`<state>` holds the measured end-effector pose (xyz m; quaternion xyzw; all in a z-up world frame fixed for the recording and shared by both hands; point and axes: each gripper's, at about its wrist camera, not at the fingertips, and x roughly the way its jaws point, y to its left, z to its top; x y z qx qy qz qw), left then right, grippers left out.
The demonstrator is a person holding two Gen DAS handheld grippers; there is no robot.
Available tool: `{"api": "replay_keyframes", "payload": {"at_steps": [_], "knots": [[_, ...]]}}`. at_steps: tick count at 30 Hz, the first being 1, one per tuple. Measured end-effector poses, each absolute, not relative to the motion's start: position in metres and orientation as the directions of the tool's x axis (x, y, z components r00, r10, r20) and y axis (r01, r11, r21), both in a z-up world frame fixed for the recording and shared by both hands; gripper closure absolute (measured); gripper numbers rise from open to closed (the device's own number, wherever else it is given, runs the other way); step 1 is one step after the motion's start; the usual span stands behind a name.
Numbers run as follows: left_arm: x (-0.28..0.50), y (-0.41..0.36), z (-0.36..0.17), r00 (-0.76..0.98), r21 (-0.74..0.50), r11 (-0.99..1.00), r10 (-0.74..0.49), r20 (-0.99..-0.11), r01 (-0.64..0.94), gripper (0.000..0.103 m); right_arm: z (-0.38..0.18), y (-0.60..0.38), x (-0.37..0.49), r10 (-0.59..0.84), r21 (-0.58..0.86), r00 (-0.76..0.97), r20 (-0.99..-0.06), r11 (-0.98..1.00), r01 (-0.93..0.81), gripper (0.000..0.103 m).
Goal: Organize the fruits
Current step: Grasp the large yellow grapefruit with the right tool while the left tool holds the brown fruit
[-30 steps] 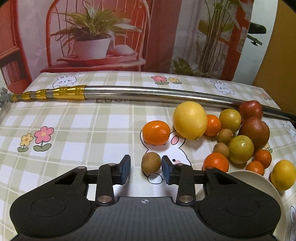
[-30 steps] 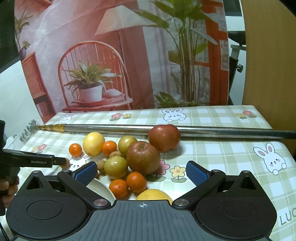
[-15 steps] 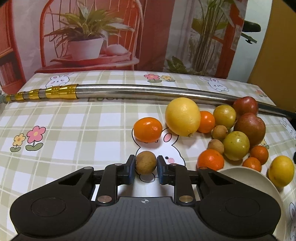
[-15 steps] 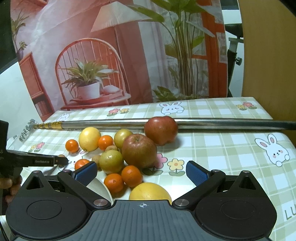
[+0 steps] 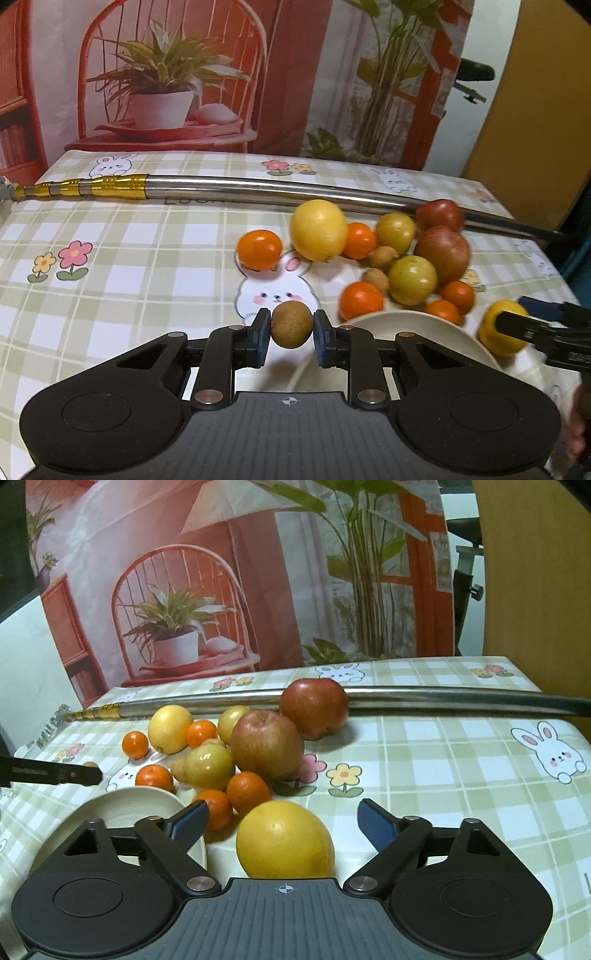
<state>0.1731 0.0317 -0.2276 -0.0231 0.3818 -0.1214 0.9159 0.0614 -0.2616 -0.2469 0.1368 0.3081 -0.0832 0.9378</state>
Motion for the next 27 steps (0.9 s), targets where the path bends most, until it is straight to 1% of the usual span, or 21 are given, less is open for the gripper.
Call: {"api": "replay_keyframes", "payload": {"at_steps": [4,9,15,18,21,27], "knots": [[0.162,0.028,-0.226,0.675,-0.152,0.966,-0.254,-0.693,0.208,0.077,-0.253,-0.263,0.057,-0.075,0.211,0.809,-0.583,0.948,0.240,0.032],[0.153,0.028,-0.228,0.670,-0.160,0.967,-0.253,-0.698,0.198,0.077,-0.259,-0.263,0.055,-0.056,0.227,0.819,-0.572,0.948,0.224,0.039],[0.144,0.029,-0.230,0.676,-0.158,0.971,-0.240,-0.697,0.182,0.077,-0.268,-0.261,0.053,-0.033,0.240,0.826,-0.563,0.950,0.201,0.040],[0.141,0.028,-0.231,0.677,-0.160,0.971,-0.237,-0.697,0.176,0.077,-0.269,-0.263,0.052,-0.030,0.256,0.835,-0.549,0.945,0.202,0.043],[0.138,0.026,-0.232,0.674,-0.177,0.970,-0.245,-0.697,0.169,0.077,-0.271,-0.266,0.054,-0.025,0.273,0.830,-0.558,0.939,0.212,0.047],[0.132,0.023,-0.239,0.663,-0.179,0.968,-0.251,-0.706,0.176,0.077,-0.274,-0.267,0.055,-0.015,0.282,0.825,-0.565,0.936,0.211,0.047]]}}
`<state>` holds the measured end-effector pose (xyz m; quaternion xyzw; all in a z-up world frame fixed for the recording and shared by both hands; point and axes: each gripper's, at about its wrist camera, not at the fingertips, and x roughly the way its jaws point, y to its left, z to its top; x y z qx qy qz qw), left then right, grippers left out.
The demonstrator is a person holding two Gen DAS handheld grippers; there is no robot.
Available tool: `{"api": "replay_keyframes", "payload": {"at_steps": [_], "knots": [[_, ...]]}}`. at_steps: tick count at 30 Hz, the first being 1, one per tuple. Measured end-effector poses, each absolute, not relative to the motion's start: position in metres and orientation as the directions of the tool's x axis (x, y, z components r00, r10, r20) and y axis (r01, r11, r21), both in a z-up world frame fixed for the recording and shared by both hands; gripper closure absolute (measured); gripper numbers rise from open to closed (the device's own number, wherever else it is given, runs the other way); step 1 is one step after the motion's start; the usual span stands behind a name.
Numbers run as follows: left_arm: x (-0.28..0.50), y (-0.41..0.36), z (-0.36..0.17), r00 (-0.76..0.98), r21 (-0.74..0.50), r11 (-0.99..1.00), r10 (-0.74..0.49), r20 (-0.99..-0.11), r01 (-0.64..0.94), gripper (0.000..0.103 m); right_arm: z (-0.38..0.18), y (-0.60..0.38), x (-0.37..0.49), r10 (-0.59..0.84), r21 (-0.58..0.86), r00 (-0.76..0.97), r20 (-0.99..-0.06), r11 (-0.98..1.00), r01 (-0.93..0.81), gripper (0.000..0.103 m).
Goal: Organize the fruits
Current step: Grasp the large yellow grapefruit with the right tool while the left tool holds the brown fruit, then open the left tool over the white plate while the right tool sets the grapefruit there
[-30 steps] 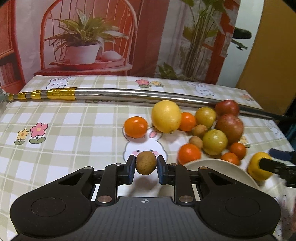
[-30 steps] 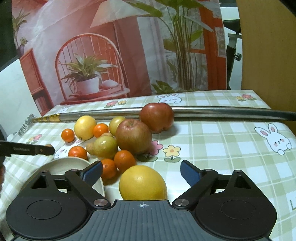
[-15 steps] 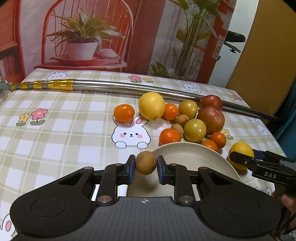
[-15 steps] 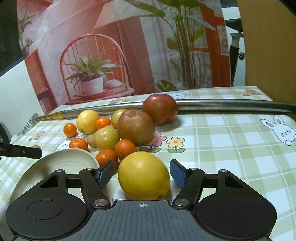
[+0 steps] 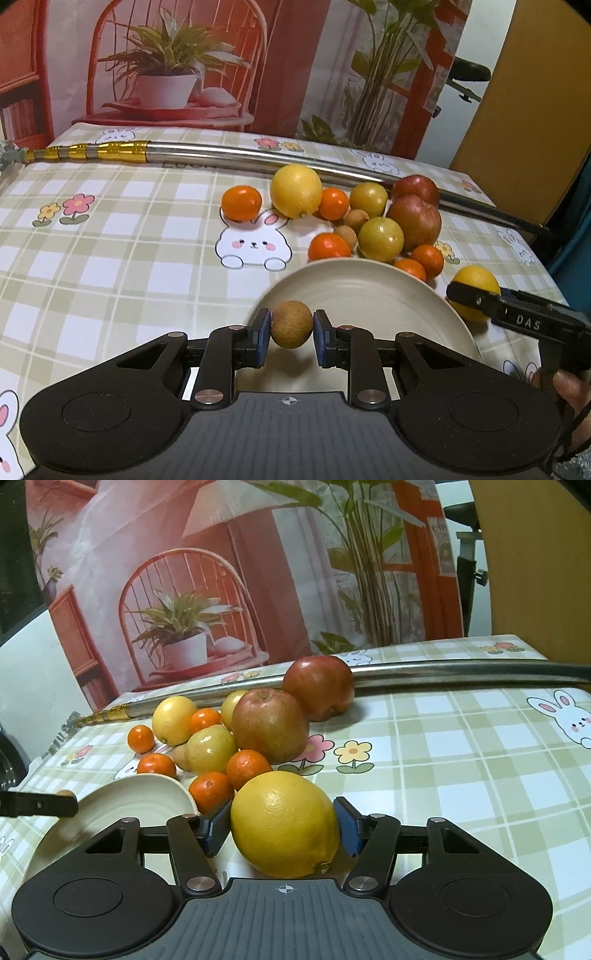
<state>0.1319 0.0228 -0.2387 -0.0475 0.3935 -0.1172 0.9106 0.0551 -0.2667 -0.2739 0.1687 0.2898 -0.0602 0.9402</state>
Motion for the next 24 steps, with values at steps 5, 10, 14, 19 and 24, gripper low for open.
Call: {"api": "replay_keyframes", "payload": {"at_steps": [5,10,14,19,24], "knots": [[0.124,0.021,-0.243,0.659,-0.173,0.968,-0.251,-0.709,0.183,0.077,-0.274,-0.266,0.055,-0.019,0.283,0.824,-0.566,0.934,0.216,0.048],[0.116,0.021,-0.246,0.656,-0.156,0.971,-0.236,-0.717,0.179,0.077,-0.273,-0.265,0.055,-0.024,0.275,0.825,-0.565,0.937,0.215,0.048],[0.109,0.022,-0.247,0.653,-0.148,0.974,-0.225,-0.723,0.172,0.077,-0.272,-0.263,0.049,-0.045,0.265,0.833,-0.551,0.937,0.226,0.048],[0.102,0.022,-0.247,0.650,-0.140,0.976,-0.216,-0.729,0.169,0.077,-0.261,-0.256,0.032,-0.069,0.289,0.851,-0.521,0.924,0.252,0.048],[0.097,0.023,-0.249,0.654,-0.137,0.979,-0.205,-0.728,0.154,0.077,-0.239,-0.231,0.025,-0.009,0.299,0.874,-0.485,0.938,0.175,0.048]]}}
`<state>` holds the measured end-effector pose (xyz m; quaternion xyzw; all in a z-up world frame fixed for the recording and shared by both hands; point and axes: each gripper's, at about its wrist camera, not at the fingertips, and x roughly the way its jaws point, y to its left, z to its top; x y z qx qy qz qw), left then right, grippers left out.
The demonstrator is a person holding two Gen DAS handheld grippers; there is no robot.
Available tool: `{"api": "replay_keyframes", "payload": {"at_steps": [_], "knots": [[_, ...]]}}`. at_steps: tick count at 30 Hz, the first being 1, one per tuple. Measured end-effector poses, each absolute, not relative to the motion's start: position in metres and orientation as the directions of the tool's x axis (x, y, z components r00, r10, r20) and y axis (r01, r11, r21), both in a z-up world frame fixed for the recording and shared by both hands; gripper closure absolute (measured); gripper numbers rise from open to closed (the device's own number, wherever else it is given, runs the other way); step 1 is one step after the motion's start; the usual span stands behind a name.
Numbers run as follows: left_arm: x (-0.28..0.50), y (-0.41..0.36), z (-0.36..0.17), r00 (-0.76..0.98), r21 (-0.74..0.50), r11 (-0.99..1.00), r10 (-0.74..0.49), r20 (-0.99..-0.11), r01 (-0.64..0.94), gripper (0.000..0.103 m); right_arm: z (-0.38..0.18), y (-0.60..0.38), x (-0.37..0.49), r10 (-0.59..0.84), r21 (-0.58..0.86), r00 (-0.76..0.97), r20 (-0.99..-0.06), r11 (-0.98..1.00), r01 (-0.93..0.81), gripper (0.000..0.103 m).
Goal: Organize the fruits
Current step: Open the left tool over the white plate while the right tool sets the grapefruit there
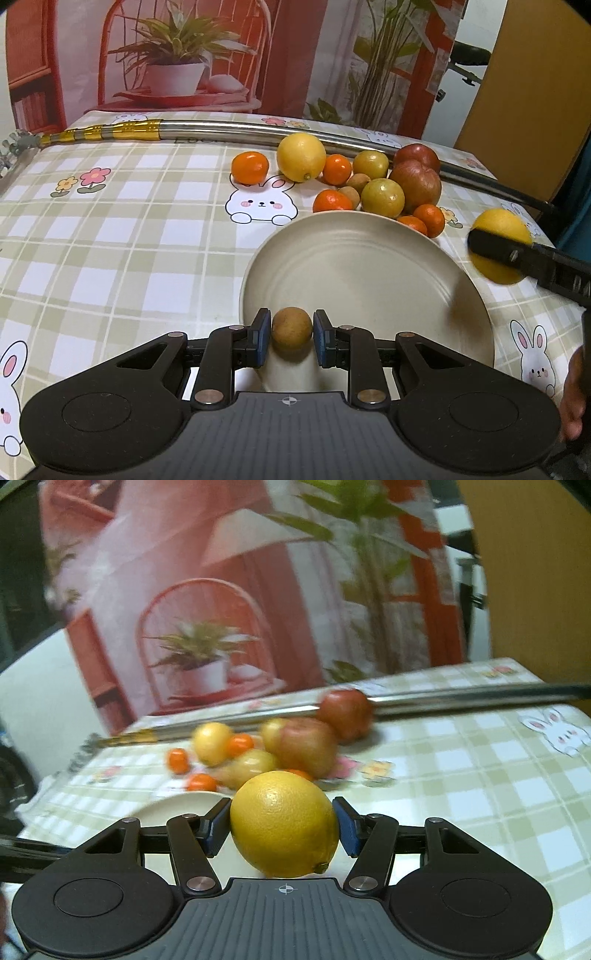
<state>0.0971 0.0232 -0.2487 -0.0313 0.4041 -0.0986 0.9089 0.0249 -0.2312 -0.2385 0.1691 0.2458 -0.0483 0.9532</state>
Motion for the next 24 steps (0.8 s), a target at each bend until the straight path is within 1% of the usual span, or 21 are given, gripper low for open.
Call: {"api": "replay_keyframes", "payload": {"at_steps": [3,7,10,24], "knots": [[0.093,0.023,-0.249,0.664,-0.139,0.979,-0.202,-0.719,0.147,0.077,-0.232,-0.207,0.028,0.042,0.263,0.873,-0.486,0.960,0.100,0.048],[0.086,0.019,-0.251,0.674,-0.116,0.980,-0.197,-0.712,0.164,0.077,-0.241,-0.180,0.035,0.085,0.223,0.843,-0.532,0.974,0.043,0.049],[0.084,0.017,-0.251,0.674,-0.116,0.979,-0.200,-0.711,0.169,0.077,-0.248,-0.175,0.036,0.095,0.231,0.824,-0.558,0.972,0.045,0.049],[0.082,0.017,-0.252,0.670,-0.133,0.977,-0.209,-0.712,0.164,0.077,-0.258,-0.169,0.031,0.092,0.201,0.799,-0.594,0.979,0.037,0.048]]}}
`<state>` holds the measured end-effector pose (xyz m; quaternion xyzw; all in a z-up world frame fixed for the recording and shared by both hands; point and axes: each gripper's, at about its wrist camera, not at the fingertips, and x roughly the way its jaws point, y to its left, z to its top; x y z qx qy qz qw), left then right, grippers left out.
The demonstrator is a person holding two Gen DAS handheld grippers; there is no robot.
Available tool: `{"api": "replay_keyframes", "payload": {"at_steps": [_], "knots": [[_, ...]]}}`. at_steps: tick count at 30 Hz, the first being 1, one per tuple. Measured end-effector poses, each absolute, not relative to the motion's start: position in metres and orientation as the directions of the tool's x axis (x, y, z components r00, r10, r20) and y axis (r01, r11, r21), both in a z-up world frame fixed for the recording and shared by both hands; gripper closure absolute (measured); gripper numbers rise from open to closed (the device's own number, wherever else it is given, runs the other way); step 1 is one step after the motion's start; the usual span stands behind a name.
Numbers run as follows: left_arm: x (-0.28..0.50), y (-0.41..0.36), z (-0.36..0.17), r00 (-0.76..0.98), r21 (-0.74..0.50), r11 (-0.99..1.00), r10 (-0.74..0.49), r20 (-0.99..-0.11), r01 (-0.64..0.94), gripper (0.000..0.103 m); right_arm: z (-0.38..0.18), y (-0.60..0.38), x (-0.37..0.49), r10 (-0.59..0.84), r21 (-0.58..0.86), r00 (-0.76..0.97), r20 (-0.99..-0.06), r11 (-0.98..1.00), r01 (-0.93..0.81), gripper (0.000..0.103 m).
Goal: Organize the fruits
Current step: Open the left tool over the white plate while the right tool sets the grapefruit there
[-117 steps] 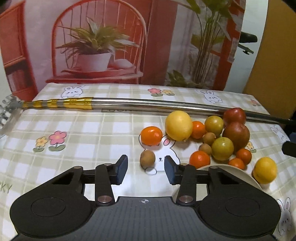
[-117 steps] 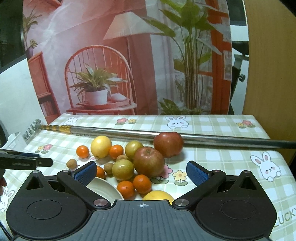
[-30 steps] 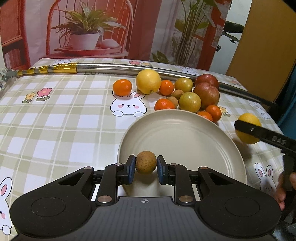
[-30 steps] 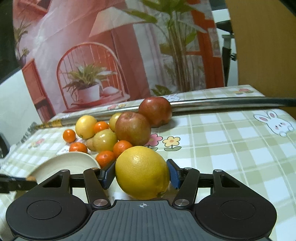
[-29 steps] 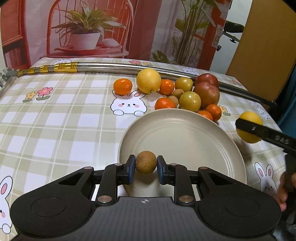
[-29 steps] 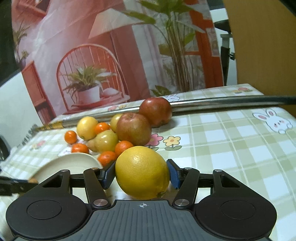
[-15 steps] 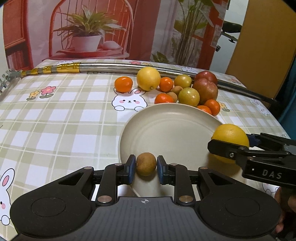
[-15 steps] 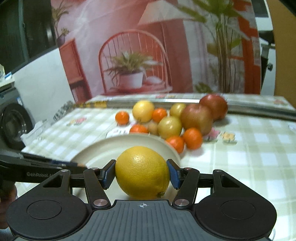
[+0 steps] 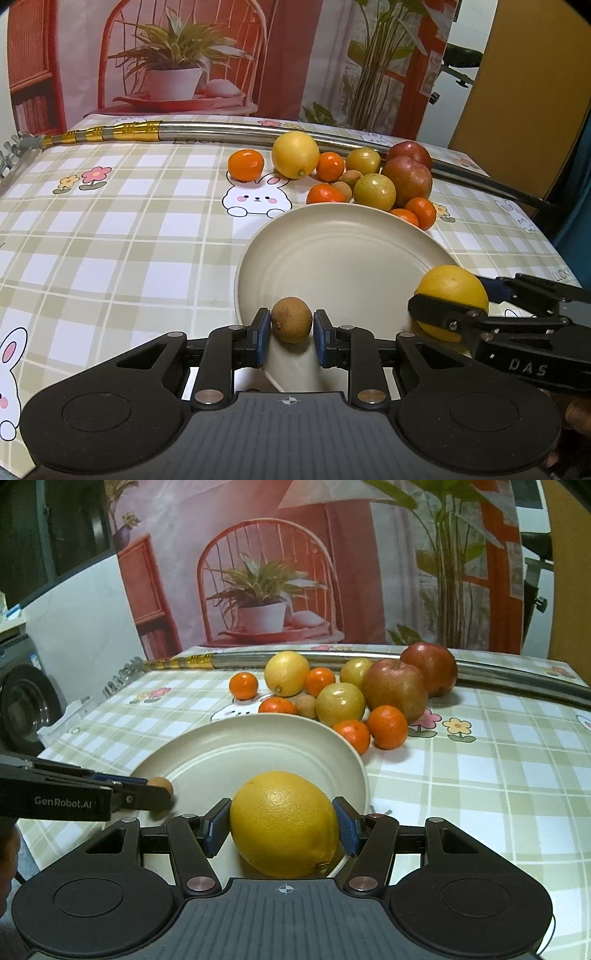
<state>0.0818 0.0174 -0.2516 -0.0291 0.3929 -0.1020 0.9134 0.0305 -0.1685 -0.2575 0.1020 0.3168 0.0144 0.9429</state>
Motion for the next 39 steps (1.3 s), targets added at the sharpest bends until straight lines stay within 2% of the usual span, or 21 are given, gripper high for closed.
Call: {"api": "replay_keyframes", "payload": {"at_steps": [18,31,39], "knots": [[0.082,0.020,-0.249,0.670,-0.147,0.976,-0.219,-0.710,0.163,0.076,-0.236,-0.173,0.021,0.056,0.161,0.856,-0.514,0.986,0.032,0.044],[0.111,0.039,-0.187,0.722,-0.201,0.960,-0.279,-0.633,0.195,0.076,-0.206,-0.222,0.029,-0.041,0.147,0.894,-0.447,0.982,0.119,0.044],[0.153,0.050,-0.159,0.728,-0.235,0.956,-0.286,-0.623,0.174,0.076,-0.196,-0.258,0.043,-0.099,0.183,0.899,-0.427,0.964,0.192,0.044]]}}
